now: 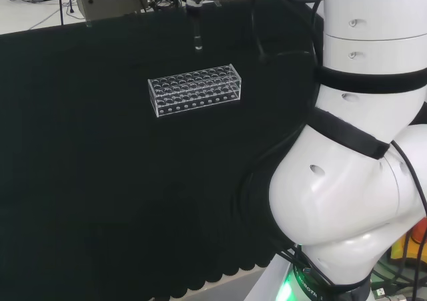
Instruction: Shake the test tube.
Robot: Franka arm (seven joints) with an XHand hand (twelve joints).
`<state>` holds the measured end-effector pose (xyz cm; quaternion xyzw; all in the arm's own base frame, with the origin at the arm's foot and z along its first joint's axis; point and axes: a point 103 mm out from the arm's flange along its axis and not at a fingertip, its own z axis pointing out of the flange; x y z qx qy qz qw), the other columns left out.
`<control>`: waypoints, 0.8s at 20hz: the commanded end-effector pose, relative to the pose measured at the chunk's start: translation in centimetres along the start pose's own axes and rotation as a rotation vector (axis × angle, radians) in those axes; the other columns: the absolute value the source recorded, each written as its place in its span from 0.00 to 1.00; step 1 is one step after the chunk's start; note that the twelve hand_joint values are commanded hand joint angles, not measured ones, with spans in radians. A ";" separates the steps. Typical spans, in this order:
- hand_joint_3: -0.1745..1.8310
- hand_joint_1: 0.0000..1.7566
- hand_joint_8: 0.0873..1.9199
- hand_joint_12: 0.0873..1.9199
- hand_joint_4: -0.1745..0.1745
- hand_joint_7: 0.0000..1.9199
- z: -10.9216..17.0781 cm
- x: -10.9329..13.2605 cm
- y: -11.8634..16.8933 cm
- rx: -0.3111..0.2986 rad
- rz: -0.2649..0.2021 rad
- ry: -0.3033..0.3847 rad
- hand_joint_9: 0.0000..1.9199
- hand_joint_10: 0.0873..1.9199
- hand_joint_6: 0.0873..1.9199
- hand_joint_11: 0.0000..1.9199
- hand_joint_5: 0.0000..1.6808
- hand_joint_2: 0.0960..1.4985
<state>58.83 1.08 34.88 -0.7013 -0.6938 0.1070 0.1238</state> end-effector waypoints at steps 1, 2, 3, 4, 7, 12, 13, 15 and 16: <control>0.40 0.82 0.32 0.45 0.00 0.73 0.3 5.9 1.0 -0.002 -0.111 0.042 0.73 0.08 0.23 0.63 0.79 0.37; 0.40 0.82 0.32 0.45 0.00 0.73 0.3 6.8 1.1 -0.003 -0.130 0.047 0.73 0.08 0.23 0.63 0.79 0.37; 0.40 0.82 0.32 0.45 0.00 0.73 0.3 7.7 1.2 -0.005 -0.149 0.052 0.73 0.08 0.23 0.63 0.79 0.37; 0.40 0.82 0.32 0.45 0.00 0.73 0.3 8.6 1.3 -0.005 -0.167 0.056 0.73 0.08 0.23 0.63 0.79 0.37; 0.40 0.82 0.32 0.45 0.00 0.73 0.0 10.7 1.4 -0.008 -0.213 0.055 0.73 0.07 0.23 0.63 0.79 0.37; 0.40 0.82 0.32 0.45 0.00 0.73 -0.3 11.8 1.6 -0.005 -0.234 0.056 0.73 0.07 0.23 0.63 0.79 0.37; 0.40 0.82 0.32 0.45 0.00 0.73 -0.2 11.5 1.7 -0.005 -0.231 0.054 0.73 0.07 0.23 0.63 0.79 0.37; 0.40 0.82 0.32 0.45 0.00 0.73 -0.1 10.8 1.8 -0.004 -0.216 0.050 0.74 0.07 0.23 0.63 0.79 0.37; 0.40 0.82 0.32 0.45 0.00 0.73 -0.1 10.3 1.9 -0.003 -0.205 0.047 0.74 0.07 0.23 0.63 0.79 0.37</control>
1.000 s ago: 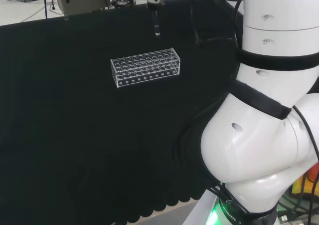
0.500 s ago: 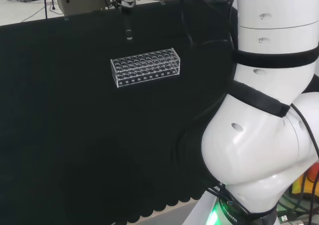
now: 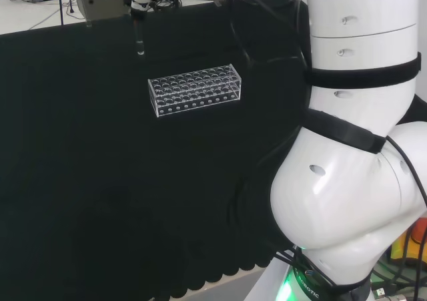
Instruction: Shake the test tube.
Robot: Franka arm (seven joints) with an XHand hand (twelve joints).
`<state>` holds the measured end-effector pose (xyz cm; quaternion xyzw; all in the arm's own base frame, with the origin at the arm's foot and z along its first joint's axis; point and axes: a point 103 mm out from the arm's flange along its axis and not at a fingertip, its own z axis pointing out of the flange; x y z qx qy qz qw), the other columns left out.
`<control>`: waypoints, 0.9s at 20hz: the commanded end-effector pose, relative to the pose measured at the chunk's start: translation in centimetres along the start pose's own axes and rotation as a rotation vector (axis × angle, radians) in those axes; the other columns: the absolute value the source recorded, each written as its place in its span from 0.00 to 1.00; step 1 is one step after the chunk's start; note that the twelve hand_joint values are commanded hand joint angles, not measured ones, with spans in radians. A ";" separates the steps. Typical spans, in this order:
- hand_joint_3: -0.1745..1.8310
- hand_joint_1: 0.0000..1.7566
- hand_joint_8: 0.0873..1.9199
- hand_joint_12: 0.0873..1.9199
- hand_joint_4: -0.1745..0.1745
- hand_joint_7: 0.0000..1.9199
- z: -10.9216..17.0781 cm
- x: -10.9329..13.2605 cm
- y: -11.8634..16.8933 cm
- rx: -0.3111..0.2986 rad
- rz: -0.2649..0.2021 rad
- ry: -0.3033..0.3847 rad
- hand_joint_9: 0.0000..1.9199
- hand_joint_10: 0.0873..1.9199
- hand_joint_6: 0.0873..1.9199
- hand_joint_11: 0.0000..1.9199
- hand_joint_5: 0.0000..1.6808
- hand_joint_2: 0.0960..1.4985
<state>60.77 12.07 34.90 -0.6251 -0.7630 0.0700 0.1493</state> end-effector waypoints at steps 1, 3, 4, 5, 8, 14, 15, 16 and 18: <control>0.40 0.82 0.32 0.45 0.00 0.73 0.3 -1.4 -0.1 0.011 0.026 -0.010 0.74 0.07 0.23 0.63 0.79 0.37; 0.40 0.82 0.32 0.45 0.00 0.73 0.3 -2.7 -0.3 0.016 0.053 -0.021 0.74 0.07 0.23 0.63 0.79 0.37; 0.40 0.82 0.32 0.45 0.00 0.73 0.4 -3.5 -0.5 0.018 0.070 -0.028 0.74 0.07 0.23 0.63 0.79 0.37; 0.40 0.82 0.32 0.45 0.00 0.73 0.4 -4.3 -0.6 0.020 0.085 -0.034 0.74 0.07 0.23 0.63 0.79 0.37; 0.40 0.82 0.32 0.45 0.00 0.73 0.4 -6.9 -1.3 0.025 0.136 -0.049 0.74 0.07 0.23 0.63 0.79 0.37; 0.40 0.82 0.32 0.45 0.00 0.73 0.1 -10.3 -2.5 0.022 0.208 -0.073 0.74 0.07 0.23 0.63 0.79 0.37; 0.40 0.82 0.32 0.45 0.00 0.73 0.0 -10.7 -2.7 0.021 0.219 -0.079 0.74 0.07 0.23 0.63 0.79 0.37; 0.40 0.82 0.32 0.45 0.00 0.73 0.0 -11.0 -2.8 0.019 0.227 -0.082 0.74 0.07 0.23 0.63 0.79 0.37; 0.40 0.82 0.32 0.45 0.00 0.73 -0.1 -11.3 -2.9 0.019 0.236 -0.083 0.74 0.07 0.23 0.63 0.79 0.37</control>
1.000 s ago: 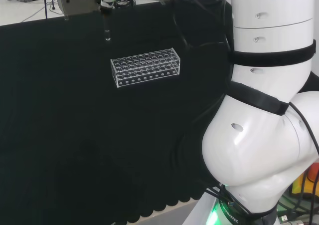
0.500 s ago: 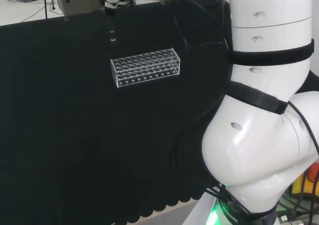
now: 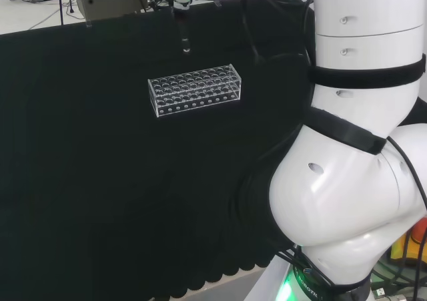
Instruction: Shake the test tube.
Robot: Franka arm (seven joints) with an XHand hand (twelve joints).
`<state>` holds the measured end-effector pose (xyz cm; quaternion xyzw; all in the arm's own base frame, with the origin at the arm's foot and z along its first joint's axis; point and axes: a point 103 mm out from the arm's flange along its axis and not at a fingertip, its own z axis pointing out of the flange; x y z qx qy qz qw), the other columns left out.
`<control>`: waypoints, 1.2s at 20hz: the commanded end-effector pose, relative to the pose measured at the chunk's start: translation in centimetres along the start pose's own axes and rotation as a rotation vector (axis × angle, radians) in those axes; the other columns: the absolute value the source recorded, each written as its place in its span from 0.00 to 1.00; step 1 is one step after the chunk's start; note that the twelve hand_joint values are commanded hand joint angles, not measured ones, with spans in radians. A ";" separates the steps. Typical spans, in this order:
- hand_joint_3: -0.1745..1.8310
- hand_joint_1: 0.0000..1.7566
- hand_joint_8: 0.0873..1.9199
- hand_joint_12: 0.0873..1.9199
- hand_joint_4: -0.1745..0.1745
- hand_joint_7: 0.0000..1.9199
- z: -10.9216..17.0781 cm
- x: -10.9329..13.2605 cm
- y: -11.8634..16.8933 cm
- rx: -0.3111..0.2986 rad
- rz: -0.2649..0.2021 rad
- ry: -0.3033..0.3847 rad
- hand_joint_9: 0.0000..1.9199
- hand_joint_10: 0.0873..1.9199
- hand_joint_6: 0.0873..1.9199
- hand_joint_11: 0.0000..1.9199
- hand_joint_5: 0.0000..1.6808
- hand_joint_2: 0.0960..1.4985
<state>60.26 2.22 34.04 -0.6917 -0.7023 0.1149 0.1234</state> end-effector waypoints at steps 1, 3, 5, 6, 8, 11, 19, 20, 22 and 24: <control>0.40 0.82 0.32 0.45 0.00 0.73 -0.2 -1.8 -0.3 -0.005 0.041 -0.011 0.74 0.07 0.23 0.63 0.79 0.37; 0.40 0.82 0.32 0.45 0.00 0.73 -0.1 -1.4 -0.2 -0.004 0.030 -0.006 0.74 0.07 0.23 0.63 0.79 0.37; 0.40 0.82 0.32 0.45 0.00 0.73 0.0 -0.7 -0.1 -0.004 0.013 0.003 0.74 0.07 0.23 0.63 0.79 0.37; 0.40 0.82 0.32 0.45 0.00 0.73 0.1 -0.2 0.0 -0.004 0.005 0.008 0.74 0.07 0.23 0.63 0.79 0.37; 0.40 0.82 0.32 0.45 0.00 0.73 0.2 0.7 0.1 -0.005 -0.011 0.027 0.74 0.07 0.23 0.63 0.79 0.37; 0.40 0.82 0.32 0.45 0.00 0.73 0.3 2.1 0.3 -0.004 -0.038 0.038 0.74 0.07 0.23 0.63 0.79 0.37; 0.40 0.82 0.32 0.45 0.00 0.73 0.2 5.1 0.8 -0.011 -0.097 0.065 0.74 0.07 0.23 0.63 0.79 0.37; 0.40 0.82 0.32 0.45 0.00 0.73 0.1 5.3 0.9 -0.013 -0.101 0.068 0.74 0.07 0.23 0.63 0.79 0.37; 0.40 0.82 0.32 0.45 0.00 0.73 0.0 5.6 0.9 -0.015 -0.111 0.072 0.74 0.07 0.23 0.63 0.79 0.37; 0.40 0.82 0.32 0.45 0.00 0.73 -0.2 5.7 1.0 -0.015 -0.119 0.078 0.74 0.07 0.23 0.63 0.79 0.37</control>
